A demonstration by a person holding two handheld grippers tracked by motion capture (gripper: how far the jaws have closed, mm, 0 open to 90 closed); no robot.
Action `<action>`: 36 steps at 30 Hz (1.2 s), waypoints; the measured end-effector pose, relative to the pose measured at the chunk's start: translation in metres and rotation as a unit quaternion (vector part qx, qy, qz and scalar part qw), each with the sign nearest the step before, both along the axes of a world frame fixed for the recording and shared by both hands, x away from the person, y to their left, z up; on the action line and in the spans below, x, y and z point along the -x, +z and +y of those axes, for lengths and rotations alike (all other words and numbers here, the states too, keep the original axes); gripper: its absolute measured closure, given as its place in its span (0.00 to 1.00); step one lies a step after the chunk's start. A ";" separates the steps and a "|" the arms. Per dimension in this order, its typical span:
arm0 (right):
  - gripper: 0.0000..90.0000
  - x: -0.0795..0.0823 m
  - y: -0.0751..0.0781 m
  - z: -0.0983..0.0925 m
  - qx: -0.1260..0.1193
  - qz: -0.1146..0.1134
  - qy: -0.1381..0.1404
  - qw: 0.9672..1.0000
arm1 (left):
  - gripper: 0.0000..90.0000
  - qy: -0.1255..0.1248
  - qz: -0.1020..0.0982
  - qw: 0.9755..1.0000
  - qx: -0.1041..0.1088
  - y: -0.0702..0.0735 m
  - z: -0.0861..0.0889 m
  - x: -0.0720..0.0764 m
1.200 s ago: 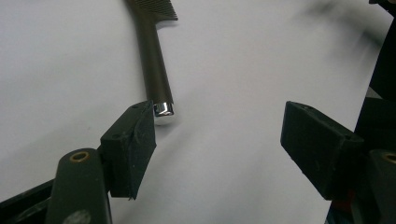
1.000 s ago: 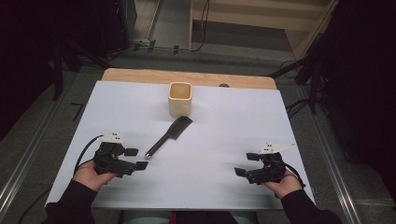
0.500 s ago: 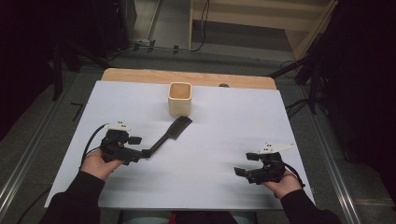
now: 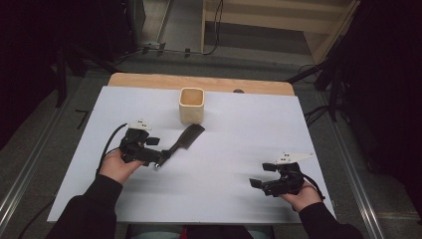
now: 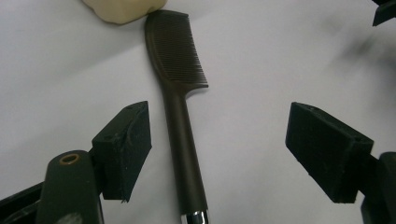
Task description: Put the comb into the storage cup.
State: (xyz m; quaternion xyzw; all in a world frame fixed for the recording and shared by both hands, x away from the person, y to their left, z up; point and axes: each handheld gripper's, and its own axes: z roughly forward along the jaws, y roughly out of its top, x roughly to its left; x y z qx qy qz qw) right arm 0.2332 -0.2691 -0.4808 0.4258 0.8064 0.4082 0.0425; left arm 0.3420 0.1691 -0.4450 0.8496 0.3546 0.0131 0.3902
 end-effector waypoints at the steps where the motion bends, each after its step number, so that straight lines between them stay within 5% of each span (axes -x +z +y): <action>1: 0.15 0.000 0.000 0.000 0.000 0.000 0.000 1.000 | 0.26 0.000 0.001 1.000 -0.001 0.000 -0.002 -0.001; 9: 0.15 0.001 0.000 0.000 0.002 -0.003 0.003 1.000 | 0.26 0.012 -0.004 1.000 -0.003 -0.004 -0.008 -0.008; 36: 0.15 0.001 0.000 0.001 0.006 -0.003 0.007 1.000 | 0.27 0.016 0.003 0.998 -0.062 -0.028 -0.010 -0.005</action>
